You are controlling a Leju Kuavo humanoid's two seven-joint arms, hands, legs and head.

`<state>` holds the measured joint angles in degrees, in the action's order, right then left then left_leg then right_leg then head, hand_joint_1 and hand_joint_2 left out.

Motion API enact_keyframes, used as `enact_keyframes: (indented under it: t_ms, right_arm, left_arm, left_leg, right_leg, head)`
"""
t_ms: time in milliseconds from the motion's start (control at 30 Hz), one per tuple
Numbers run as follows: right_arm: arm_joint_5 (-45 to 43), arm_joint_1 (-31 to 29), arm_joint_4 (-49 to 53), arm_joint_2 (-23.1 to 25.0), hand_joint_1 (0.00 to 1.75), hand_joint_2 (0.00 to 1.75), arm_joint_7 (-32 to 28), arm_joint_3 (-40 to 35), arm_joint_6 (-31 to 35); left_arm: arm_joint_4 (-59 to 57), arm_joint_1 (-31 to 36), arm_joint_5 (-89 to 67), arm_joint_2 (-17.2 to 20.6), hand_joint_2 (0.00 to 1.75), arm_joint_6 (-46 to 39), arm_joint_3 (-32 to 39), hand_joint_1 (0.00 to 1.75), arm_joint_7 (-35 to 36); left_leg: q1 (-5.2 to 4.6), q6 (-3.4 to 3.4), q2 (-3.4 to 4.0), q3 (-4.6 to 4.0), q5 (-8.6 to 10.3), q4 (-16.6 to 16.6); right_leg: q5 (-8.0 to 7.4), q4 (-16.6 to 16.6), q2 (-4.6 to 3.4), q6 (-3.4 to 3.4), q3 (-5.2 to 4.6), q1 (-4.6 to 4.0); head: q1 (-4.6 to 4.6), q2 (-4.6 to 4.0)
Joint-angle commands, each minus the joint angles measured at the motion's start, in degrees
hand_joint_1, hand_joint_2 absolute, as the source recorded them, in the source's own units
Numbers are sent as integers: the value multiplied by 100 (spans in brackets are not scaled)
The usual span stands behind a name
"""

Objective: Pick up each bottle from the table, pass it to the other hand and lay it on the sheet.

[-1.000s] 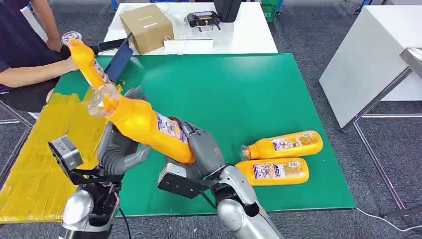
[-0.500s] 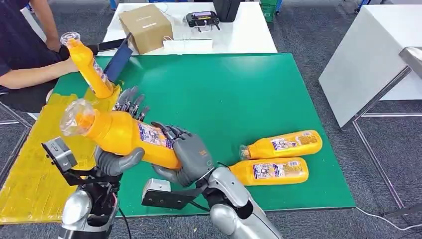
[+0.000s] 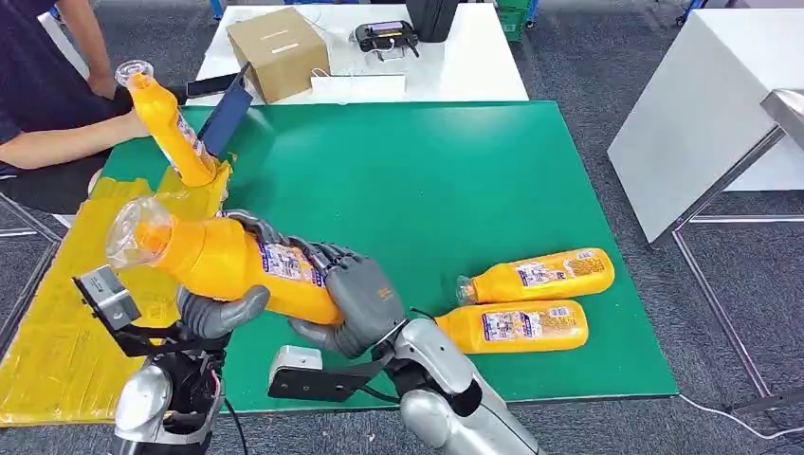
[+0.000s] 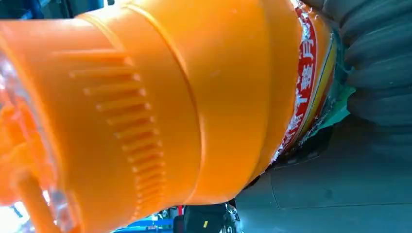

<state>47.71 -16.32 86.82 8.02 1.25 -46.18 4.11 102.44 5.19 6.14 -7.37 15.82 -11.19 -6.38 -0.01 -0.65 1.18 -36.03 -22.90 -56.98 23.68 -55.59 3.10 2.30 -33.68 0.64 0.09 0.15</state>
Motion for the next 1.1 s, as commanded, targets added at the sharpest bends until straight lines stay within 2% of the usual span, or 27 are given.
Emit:
enact_keyframes:
  t_ms: [33,67,100,233,267,300,333,367,400,433,467,567,600,667,700,767,900,1100]
  right_arm:
    - [140,27,-26,-228,175,175,65,-386,-55]
    - [164,67,11,-240,155,175,102,-338,-41]
    - [301,155,127,-276,0,175,185,-239,-9]
    - [468,667,994,-391,0,175,301,384,-76]
    - [550,886,1386,-438,0,175,266,602,-99]
    - [580,978,1576,-494,0,175,228,675,-135]
    - [549,1243,1926,-650,0,175,149,842,-201]
    - [497,1431,2142,-730,0,175,94,982,-225]
    - [433,1741,2472,-795,0,175,62,1251,-218]
    - [421,2011,2743,-961,0,175,25,1416,-195]
    - [432,2293,2947,-1145,0,175,-25,1547,-40]
    - [412,3024,3458,-1552,0,175,-307,1994,411]
    - [369,3089,3509,-1598,0,175,-371,2062,434]
    - [364,3060,3498,-1568,0,175,-390,2069,419]
    - [463,3057,3498,-1557,0,175,-388,2094,456]
    - [409,3141,3619,-1757,0,175,-405,2194,551]
    - [164,3403,3832,-1856,0,175,-832,2439,870]
    - [178,3405,3840,-1817,0,175,-852,2415,912]
  left_arm:
    - [-276,230,-306,79,175,-109,-5,175,-31]
    - [-251,243,-494,96,175,-188,9,175,-91]
    - [-204,276,-945,115,175,-342,53,175,-205]
    - [-2,525,-3923,171,175,-1413,548,175,-636]
    - [37,584,-5367,388,175,-1929,641,175,-816]
    - [37,576,-5810,446,175,-2065,702,175,-852]
    - [-14,488,-6927,795,175,-2509,701,175,-994]
    - [-109,403,-7345,971,175,-2690,749,175,-1055]
    - [-368,290,-7893,1310,175,-2709,713,175,-1033]
    - [-602,147,-8317,1518,175,-2774,721,175,-934]
    - [-897,59,-8595,1703,175,-2876,698,175,-927]
    - [-1479,-260,-8829,2020,175,-3256,821,175,-839]
    - [-1516,-295,-8822,2042,175,-3284,852,175,-826]
    - [-1457,-295,-8826,2039,175,-3283,844,175,-832]
    - [-1432,-304,-8943,2101,175,-3099,790,175,-748]
    - [-1675,-323,-9514,2471,175,-3111,646,175,-504]
    - [-2394,-310,-9068,2823,175,-2920,697,175,-769]
    - [-2453,-253,-9060,2814,175,-2897,670,175,-774]
  left_leg:
    - [5,5,-12,30,-9,5]
    - [9,7,-14,42,-18,0]
    - [3,4,-11,20,-5,5]
    - [4,3,-23,10,-4,0]
    - [8,6,-25,21,-12,-6]
    - [6,5,-24,11,-7,-5]
    - [8,8,-27,20,-15,-9]
    - [4,6,-19,16,-8,0]
    - [8,11,-24,44,-18,5]
    - [2,7,-21,32,-7,12]
    - [3,10,-29,56,-14,19]
    - [-1,7,-27,51,-12,26]
    - [3,9,-21,67,-23,24]
    - [1,9,-8,26,-20,9]
    - [4,12,-9,37,-30,4]
    - [4,12,-10,30,-27,3]
    - [4,14,-5,34,-25,7]
    - [7,15,-9,42,-30,6]
  right_leg:
    - [10,7,-16,-7,33,-1]
    - [17,6,-24,-10,47,-3]
    - [6,7,-10,-5,23,0]
    - [9,2,4,-5,17,-1]
    - [16,-2,-4,-9,29,-4]
    - [12,-2,0,-7,19,-3]
    - [19,-6,-6,-10,27,-3]
    - [12,1,-6,-8,21,-1]
    - [23,4,-13,-13,48,-2]
    - [13,9,-4,-8,34,2]
    - [22,15,-6,-13,60,3]
    - [20,23,2,-7,54,6]
    - [27,24,-15,-9,70,5]
    - [16,9,-13,-6,26,3]
    - [24,6,-21,-9,36,2]
    - [22,4,-20,-12,29,1]
    - [20,8,-24,-15,28,2]
    - [25,6,-25,-16,34,-1]
  head:
    - [0,0]
    - [0,0]
    - [0,0]
    - [0,0]
    - [4,0]
    - [0,0]
    - [4,0]
    - [0,0]
    - [0,0]
    - [0,0]
    - [0,0]
    - [0,0]
    - [-2,0]
    - [0,0]
    - [2,0]
    - [0,0]
    - [4,0]
    - [0,0]
